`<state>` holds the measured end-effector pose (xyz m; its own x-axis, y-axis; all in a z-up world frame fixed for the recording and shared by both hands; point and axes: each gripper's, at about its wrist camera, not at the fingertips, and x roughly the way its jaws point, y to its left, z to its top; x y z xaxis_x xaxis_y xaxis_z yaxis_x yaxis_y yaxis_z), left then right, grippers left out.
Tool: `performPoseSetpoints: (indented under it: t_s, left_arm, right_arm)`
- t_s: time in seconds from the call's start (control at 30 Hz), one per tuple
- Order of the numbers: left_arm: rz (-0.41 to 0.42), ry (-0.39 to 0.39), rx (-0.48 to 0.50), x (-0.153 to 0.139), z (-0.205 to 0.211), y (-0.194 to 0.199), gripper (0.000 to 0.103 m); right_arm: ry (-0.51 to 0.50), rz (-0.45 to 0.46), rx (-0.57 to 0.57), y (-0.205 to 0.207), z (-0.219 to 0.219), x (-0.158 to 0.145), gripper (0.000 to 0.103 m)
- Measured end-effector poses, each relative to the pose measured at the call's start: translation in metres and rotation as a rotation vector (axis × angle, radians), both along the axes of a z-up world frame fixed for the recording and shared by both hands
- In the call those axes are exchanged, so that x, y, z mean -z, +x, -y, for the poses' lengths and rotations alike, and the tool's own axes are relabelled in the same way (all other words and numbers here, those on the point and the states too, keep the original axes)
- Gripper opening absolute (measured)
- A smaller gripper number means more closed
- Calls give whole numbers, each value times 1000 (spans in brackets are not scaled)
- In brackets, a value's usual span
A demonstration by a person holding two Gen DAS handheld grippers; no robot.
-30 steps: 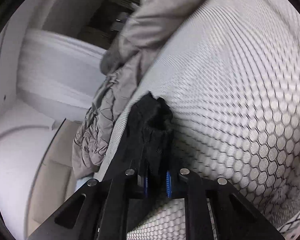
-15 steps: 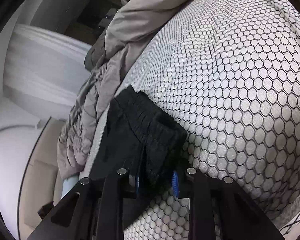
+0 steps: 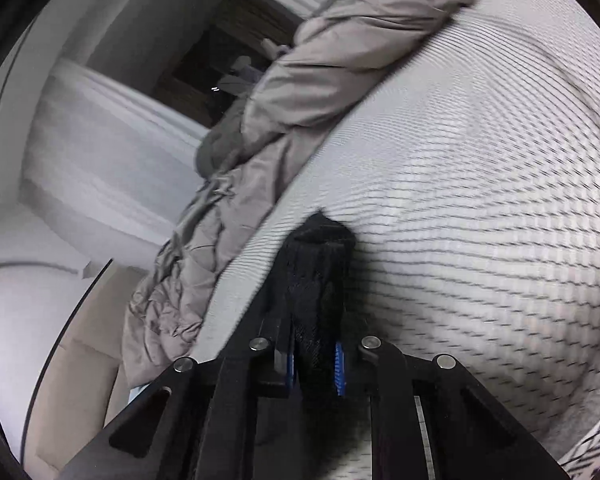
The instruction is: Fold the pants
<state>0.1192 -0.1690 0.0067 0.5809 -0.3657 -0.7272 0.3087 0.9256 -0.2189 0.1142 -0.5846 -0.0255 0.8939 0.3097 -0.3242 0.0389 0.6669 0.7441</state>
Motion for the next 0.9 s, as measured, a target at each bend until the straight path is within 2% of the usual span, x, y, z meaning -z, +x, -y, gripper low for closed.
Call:
performPoseSetpoints:
  t_s: [0.1, 0.2, 0.27, 0.43, 0.57, 0.6, 0.7, 0.73, 0.8, 0.87, 0.9]
  left_arm:
    - [-10, -107, -18, -8, -34, -2, 91]
    - [17, -191, -75, -22, -83, -6, 91]
    - [37, -238, -115, -26, -117, -9, 91]
    - [63, -266, -302, -27, -204, -13, 91]
    - [65, -297, -426, -23, -260, -19, 91]
    - [66, -297, -451, -22, -270, -20, 91]
    - [53, -290, -508, -15, -295, -22, 91]
    - [40, -295, -517, -12, -301, -21, 91]
    - [19, -308, -507, -7, -304, -21, 91]
    - [15, -292, -458, -6, -293, -17, 91]
    - [12, -279, -438, -6, -282, -14, 91]
  right_arm:
    - [-17, 34, -57, 7, -24, -16, 13]
    - [-24, 45, -133, 22, -57, -29, 13]
    - [-97, 48, -201, 34, -89, -41, 13]
    - [-250, 86, -430, 60, -194, -63, 14]
    - [-374, 161, -717, 60, -298, -68, 14]
    - [-404, 163, -831, 61, -334, -62, 15]
    - [-450, 26, -1056, 61, -395, -26, 26]
    - [-475, -4, -1104, 59, -406, -17, 27]
    - [-491, 21, -1132, 51, -404, -15, 27]
    - [-484, 47, -1100, 45, -384, -19, 31]
    - [-492, 60, -1040, 43, -358, -21, 38]
